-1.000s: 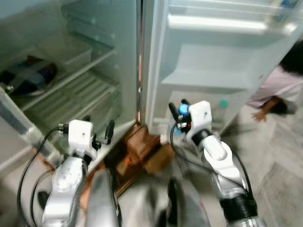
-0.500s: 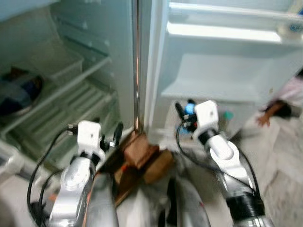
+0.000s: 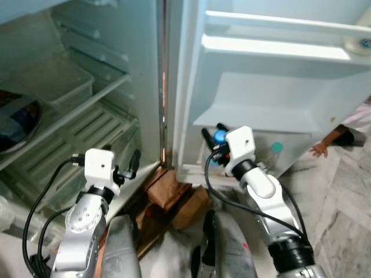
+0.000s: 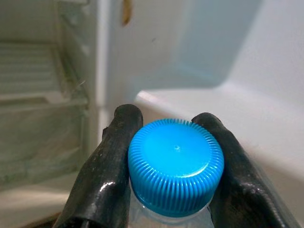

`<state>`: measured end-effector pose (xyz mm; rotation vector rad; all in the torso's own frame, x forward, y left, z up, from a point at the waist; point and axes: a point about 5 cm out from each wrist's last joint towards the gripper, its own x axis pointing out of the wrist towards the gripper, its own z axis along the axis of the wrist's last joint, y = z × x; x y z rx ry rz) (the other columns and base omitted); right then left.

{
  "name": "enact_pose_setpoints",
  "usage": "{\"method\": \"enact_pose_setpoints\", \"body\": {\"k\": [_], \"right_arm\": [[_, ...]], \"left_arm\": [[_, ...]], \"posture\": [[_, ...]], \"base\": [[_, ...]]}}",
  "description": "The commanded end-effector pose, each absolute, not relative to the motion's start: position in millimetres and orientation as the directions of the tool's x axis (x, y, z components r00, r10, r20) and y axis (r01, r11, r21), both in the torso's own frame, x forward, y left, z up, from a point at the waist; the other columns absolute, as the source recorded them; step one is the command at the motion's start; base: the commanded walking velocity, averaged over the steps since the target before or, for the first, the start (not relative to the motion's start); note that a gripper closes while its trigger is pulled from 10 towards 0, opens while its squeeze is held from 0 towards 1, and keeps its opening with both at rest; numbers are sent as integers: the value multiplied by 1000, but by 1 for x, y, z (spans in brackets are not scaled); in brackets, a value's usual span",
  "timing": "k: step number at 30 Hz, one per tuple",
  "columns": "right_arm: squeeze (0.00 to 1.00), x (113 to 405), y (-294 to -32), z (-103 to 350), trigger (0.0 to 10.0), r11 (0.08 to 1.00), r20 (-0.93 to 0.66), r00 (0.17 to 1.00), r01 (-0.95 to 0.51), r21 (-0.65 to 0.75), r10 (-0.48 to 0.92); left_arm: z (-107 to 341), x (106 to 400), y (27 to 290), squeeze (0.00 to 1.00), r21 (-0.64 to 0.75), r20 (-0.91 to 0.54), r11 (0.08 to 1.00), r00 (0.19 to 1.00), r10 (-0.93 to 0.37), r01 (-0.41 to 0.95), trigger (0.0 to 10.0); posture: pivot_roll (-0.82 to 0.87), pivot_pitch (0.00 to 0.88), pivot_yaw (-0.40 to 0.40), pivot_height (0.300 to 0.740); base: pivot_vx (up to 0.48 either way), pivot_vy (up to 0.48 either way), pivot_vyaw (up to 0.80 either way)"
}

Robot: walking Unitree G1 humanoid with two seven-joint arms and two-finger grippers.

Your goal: Restocking fridge

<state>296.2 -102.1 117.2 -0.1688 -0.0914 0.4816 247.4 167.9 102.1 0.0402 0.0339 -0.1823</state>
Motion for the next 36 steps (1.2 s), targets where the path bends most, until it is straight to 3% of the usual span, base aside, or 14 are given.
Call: {"method": "enact_pose_setpoints", "body": {"k": [1, 11, 20, 36], "right_arm": [[0, 302, -102, 121, 10000, 867, 69, 879, -449, -217, 473], [0, 327, -81, 145, 10000, 824, 179, 822, -474, -312, 541], [0, 345, -66, 159, 10000, 810, 280, 811, -352, -468, 514], [0, 360, -73, 139, 10000, 888, 237, 900, -263, -377, 367]], "left_arm": [[103, 242, 169, 0, 40, -43, 984, 984, -172, 174, 10000], [109, 228, 179, 0, 66, -54, 989, 991, -126, 130, 10000], [119, 213, 184, 0, 87, -68, 990, 992, -102, 108, 10000], [130, 189, 188, 0, 95, -121, 990, 988, -95, 106, 10000]], "posture": [[136, 165, -80, 537], [185, 224, -66, 527], [235, 293, -54, 527], [297, 374, -32, 527]], "base": [[0, 0, 0], [0, 0, 0], [0, 0, 0], [0, 0, 0]]}}
